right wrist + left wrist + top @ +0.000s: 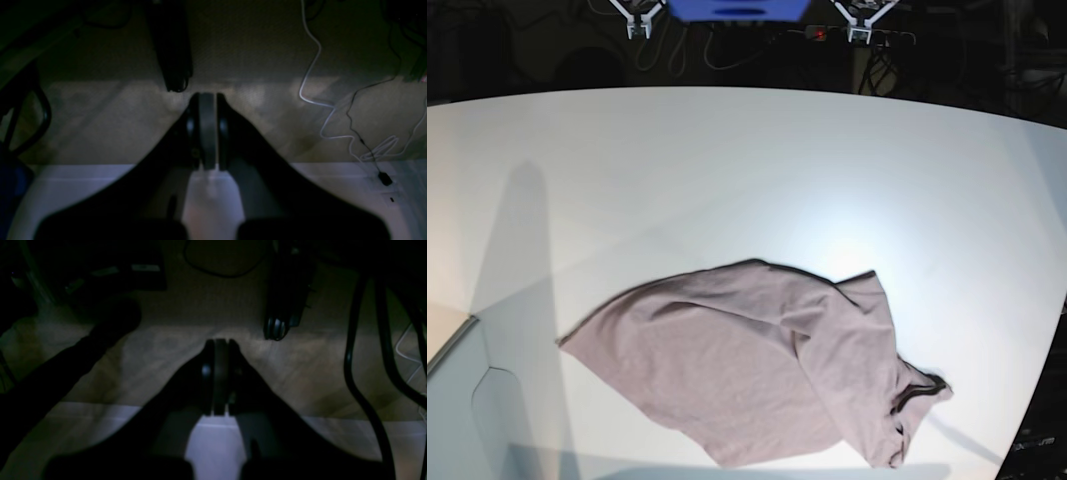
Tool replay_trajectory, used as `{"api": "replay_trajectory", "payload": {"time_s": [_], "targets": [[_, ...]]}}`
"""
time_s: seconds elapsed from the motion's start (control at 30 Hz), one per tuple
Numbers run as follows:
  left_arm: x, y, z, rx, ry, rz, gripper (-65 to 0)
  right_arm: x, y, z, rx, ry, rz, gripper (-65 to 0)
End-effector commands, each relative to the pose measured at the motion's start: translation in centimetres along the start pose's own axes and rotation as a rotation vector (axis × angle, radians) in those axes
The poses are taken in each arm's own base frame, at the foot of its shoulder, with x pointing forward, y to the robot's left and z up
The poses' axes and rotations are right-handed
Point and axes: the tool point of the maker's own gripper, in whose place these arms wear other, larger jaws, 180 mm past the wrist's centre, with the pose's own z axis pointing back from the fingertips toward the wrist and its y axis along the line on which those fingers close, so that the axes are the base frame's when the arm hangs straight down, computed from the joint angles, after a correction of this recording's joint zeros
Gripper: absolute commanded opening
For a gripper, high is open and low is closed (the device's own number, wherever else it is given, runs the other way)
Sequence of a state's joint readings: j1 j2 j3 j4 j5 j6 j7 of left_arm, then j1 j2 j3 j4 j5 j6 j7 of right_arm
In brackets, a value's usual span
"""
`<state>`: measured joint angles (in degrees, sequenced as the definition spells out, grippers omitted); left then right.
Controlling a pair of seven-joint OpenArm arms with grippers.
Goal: Layout the t-shirt on the table in an organized manner, then fold the t-shirt properly
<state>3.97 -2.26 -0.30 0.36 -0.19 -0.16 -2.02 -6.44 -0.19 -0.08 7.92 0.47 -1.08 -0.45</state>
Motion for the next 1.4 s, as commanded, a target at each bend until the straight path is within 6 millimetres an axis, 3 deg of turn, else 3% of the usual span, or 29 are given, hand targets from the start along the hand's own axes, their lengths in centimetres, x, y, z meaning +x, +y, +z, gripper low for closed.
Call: {"api": "replay_trajectory", "payload": {"time_s": [0.0, 1.27, 1.37], "targets": [[-0.2, 0.5, 0.0, 0.012, 0.002, -0.006, -64.7, -0.5, 0.8, 0.0, 0.029, 0.008, -0.002, -65.0], [-0.1, 0.5, 0.0, 0.011, 0.001, -0.005, -64.8, -0.7, 0.7, 0.0, 0.028, 0.008, 0.0, -65.0], [-1.5, 1.5, 0.1, 0.026, 0.018, -0.008, -64.9, -1.4, 0.3, 0.2, 0.023, -0.004, 0.0, -65.0]]}}
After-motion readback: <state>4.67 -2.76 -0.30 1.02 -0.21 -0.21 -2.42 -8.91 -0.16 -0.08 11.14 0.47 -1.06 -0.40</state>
